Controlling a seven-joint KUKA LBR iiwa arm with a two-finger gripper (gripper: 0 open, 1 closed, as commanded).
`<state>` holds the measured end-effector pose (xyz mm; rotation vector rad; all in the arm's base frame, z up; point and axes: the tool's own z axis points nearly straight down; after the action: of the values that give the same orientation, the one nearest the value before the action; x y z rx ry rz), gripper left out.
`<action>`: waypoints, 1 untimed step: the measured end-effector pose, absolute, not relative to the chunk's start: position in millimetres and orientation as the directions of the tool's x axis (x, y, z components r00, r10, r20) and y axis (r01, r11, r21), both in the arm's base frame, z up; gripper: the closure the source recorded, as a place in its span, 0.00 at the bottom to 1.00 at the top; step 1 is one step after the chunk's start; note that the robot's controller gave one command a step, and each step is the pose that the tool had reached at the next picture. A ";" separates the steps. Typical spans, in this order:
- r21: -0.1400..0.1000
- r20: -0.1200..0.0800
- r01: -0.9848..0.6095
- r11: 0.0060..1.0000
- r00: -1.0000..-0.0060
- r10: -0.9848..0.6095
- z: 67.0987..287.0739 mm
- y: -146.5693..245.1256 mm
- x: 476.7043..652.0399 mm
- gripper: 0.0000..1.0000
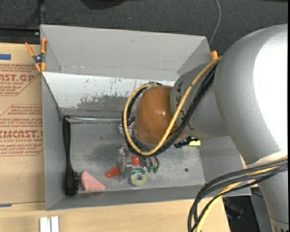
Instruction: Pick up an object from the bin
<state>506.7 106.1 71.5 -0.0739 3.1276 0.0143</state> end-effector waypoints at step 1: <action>0.002 -0.017 -0.539 0.843 -0.842 -0.538 131.3 104.0 530.3 1.00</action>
Offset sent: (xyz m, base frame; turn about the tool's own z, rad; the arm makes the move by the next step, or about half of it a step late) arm 0.0001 -0.0114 -0.0015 -0.1335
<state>530.3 104.0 131.3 -0.8770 3.0004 0.0102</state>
